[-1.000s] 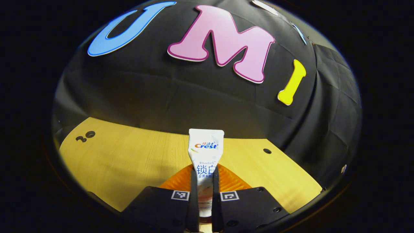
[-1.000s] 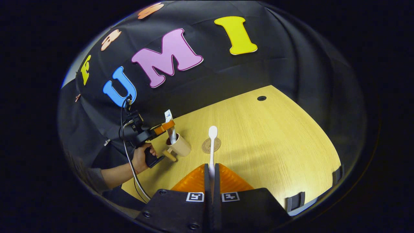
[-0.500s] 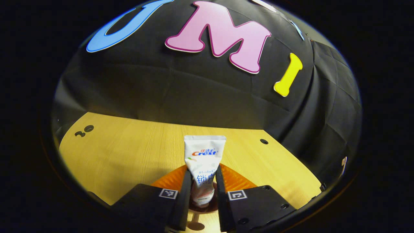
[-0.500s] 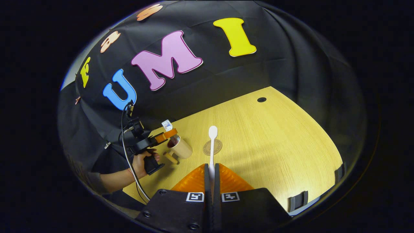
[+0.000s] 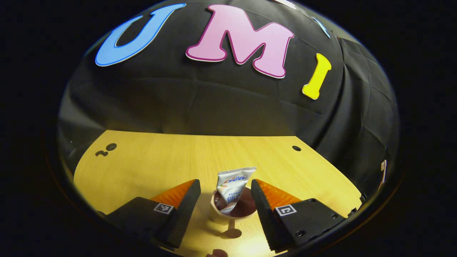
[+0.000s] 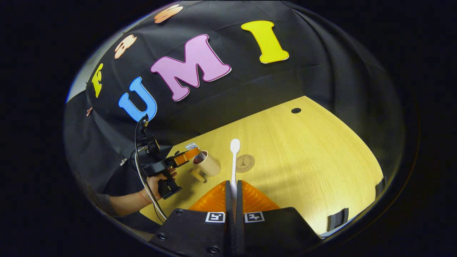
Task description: Put the toothbrush and toothpaste on the desktop into the cup, then pick up the cup and place it on the coaster on the desktop.
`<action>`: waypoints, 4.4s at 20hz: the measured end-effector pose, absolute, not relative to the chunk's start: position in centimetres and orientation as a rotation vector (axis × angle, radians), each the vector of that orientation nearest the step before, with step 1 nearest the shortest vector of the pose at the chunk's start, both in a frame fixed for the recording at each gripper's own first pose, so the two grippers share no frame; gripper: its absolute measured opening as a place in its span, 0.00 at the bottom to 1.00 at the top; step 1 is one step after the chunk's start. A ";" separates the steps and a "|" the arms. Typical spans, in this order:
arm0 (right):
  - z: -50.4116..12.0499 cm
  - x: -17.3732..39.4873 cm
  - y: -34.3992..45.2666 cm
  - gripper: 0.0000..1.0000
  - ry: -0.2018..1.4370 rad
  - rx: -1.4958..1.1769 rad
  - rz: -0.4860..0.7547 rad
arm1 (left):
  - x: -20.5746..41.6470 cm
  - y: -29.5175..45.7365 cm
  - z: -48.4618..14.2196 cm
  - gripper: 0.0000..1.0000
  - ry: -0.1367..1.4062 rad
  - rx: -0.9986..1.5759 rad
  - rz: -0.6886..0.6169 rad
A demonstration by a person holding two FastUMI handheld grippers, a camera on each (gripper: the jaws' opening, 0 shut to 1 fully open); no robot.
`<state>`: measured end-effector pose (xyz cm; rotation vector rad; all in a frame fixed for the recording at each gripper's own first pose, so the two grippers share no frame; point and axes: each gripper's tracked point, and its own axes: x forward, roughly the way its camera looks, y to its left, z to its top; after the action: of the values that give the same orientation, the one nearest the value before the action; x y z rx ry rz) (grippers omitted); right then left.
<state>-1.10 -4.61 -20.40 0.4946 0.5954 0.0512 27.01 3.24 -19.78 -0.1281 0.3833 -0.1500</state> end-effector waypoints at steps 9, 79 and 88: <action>-16.1 5.9 2.5 0.05 0.465 0.546 0.224 | 15.6 5.0 -14.2 0.92 0.369 -0.142 -0.153; -30.3 11.9 10.8 0.34 0.567 0.489 0.273 | -0.4 9.4 -19.1 0.93 0.598 -0.208 0.002; -30.8 3.9 8.1 0.30 0.702 0.464 0.351 | 7.6 5.2 -21.3 0.91 0.689 -0.129 -0.098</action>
<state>3.91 8.07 -30.75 0.4641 0.7021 0.3506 7.61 5.24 -21.33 -0.1289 0.6889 -0.0985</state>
